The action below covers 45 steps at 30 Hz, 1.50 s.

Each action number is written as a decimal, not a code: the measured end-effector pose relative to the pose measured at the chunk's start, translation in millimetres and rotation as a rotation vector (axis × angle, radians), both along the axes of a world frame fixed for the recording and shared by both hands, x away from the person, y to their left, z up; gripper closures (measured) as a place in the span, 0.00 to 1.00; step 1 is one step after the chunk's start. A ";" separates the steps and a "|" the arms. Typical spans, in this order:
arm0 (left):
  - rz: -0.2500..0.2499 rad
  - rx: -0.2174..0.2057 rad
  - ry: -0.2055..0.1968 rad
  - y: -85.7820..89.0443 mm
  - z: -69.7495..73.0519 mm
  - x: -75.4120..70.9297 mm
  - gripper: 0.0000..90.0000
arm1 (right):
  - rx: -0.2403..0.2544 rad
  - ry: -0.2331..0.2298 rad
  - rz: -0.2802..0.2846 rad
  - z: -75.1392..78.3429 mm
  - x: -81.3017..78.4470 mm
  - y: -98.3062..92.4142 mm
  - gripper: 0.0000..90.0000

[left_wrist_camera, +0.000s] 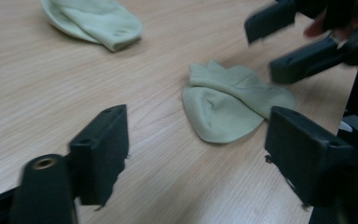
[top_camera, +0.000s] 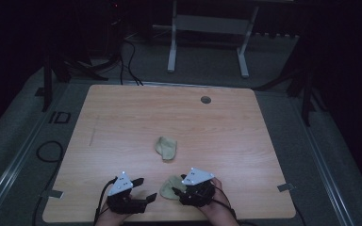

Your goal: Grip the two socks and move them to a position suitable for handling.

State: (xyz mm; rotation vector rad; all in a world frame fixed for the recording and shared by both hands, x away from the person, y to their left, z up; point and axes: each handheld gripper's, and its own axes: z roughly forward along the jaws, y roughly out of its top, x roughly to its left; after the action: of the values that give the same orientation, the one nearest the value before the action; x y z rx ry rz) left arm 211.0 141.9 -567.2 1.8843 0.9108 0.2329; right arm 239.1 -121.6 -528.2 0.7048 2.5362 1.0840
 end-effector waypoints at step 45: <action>-0.084 0.304 -0.006 -58.5 -3.4 25.2 0.97 | 0.038 0.066 -0.089 26.6 14.1 -65.2 0.94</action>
State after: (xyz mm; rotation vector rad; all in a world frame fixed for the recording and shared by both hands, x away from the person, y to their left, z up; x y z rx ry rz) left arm 236.2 83.4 -570.6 2.1952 0.8249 0.3407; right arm 253.2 -186.7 -501.6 0.8687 2.5178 1.0984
